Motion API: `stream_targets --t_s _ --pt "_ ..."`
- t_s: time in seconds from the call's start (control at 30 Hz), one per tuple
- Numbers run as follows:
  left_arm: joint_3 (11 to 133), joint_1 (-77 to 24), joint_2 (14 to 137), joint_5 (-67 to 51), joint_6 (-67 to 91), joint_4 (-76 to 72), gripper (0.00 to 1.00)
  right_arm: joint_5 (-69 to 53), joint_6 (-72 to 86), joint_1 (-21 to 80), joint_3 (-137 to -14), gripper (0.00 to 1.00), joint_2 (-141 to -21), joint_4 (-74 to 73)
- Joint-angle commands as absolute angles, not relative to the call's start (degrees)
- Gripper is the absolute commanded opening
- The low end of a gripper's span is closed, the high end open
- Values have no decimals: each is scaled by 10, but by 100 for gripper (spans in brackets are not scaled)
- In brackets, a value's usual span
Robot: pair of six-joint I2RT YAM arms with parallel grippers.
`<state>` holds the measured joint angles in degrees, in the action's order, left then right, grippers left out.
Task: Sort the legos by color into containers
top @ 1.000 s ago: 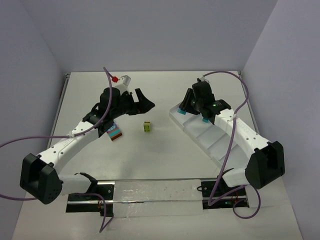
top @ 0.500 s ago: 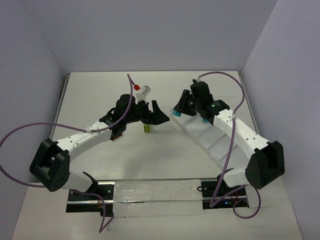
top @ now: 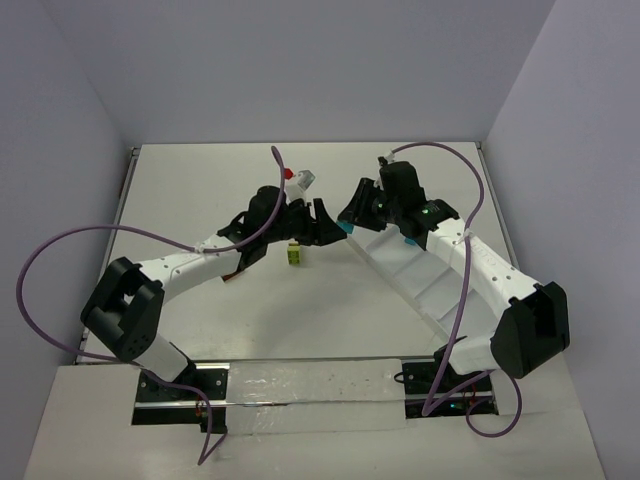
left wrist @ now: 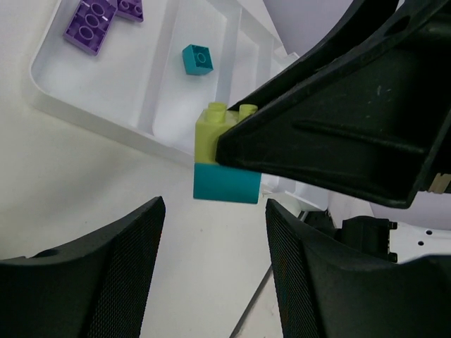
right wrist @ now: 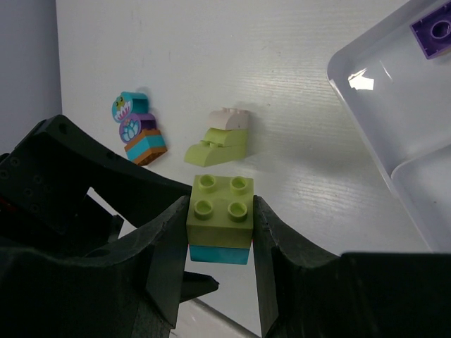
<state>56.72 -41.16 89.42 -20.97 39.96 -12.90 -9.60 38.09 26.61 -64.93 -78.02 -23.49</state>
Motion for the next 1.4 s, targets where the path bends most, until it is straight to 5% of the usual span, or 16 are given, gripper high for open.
stream_targets --t_s 0.0,0.2,0.47,1.1,1.37 --pt "605 -417 909 -221 401 -175 66 -110 383 271 -675 2 -776 -214" --pt "619 -421 930 -224 411 -184 59 -115 382 271 -681 2 -780 -216" --pt "615 -423 934 -223 421 -189 1 -114 384 271 -674 2 -780 -216" --pt "603 -432 966 -277 414 -211 0 -144 409 172 -631 2 -751 -184" --pt "731 -465 1047 -251 372 -85 0 123 373 127 -578 5 -659 -267"
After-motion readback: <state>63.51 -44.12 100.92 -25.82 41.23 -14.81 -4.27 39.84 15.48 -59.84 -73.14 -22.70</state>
